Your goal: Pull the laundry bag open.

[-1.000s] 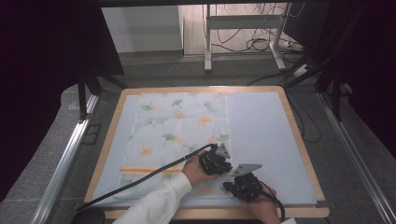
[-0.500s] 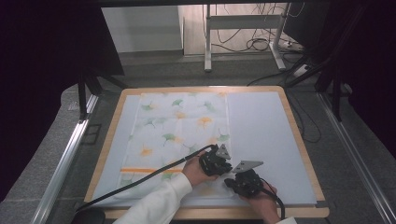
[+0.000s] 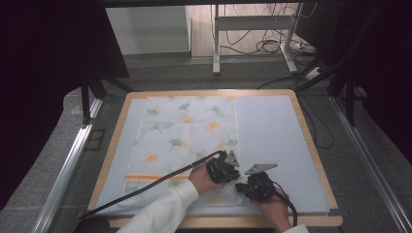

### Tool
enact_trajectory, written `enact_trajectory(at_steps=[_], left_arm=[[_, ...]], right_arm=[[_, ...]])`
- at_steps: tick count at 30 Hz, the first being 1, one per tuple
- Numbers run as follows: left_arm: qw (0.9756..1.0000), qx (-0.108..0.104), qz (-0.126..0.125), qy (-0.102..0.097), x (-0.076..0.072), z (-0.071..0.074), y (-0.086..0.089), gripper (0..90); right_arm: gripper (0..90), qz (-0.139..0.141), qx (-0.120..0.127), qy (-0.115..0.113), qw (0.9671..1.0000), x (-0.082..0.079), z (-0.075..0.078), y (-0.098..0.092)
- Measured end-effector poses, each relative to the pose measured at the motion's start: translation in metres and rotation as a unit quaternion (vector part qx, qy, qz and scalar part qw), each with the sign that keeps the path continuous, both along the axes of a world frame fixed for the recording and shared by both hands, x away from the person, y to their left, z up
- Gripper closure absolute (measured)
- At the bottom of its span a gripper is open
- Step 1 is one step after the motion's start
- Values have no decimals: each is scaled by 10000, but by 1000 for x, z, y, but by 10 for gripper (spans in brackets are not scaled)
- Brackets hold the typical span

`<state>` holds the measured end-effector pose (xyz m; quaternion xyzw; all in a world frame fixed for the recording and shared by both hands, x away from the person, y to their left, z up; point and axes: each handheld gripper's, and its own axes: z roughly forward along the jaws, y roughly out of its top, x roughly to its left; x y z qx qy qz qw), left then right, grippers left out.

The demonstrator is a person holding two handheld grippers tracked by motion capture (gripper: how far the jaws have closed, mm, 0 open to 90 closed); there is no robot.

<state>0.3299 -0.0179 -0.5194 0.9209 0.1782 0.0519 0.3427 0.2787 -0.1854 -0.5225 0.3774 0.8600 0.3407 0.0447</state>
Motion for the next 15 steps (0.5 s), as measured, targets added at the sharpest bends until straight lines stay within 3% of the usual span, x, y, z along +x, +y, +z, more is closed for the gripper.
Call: enact_trajectory(at_steps=[15], left_arm=[[10000, 74, -25, -43, -2, 0, 4, 853]], right_arm=[[899, -130, 298, 278, 9991, 5, -3, -6]])
